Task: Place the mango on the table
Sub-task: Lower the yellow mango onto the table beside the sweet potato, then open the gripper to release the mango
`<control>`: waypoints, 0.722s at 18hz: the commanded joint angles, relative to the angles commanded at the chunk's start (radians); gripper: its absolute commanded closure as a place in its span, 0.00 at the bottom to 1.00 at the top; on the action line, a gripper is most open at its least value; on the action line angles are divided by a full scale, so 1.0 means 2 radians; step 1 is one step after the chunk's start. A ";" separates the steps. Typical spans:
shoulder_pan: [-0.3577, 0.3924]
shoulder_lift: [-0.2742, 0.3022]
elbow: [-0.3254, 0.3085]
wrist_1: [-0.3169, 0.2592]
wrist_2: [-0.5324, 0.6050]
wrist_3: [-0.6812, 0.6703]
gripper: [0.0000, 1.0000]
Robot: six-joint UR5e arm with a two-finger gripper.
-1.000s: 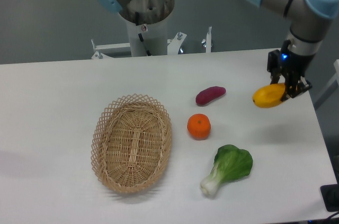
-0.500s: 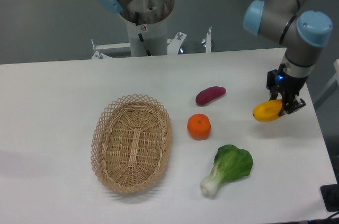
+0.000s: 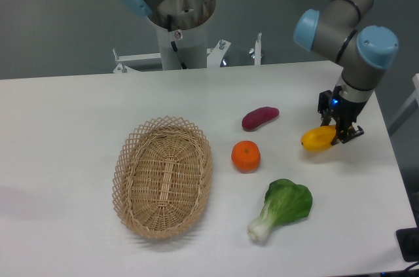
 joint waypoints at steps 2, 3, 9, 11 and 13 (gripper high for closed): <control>0.000 0.001 -0.002 0.001 0.000 -0.005 0.54; 0.000 0.001 -0.002 0.001 0.000 -0.008 0.51; -0.001 0.001 -0.001 0.002 -0.001 -0.012 0.13; -0.001 0.002 -0.002 0.007 -0.001 -0.015 0.01; -0.001 0.003 0.000 0.008 -0.002 -0.023 0.00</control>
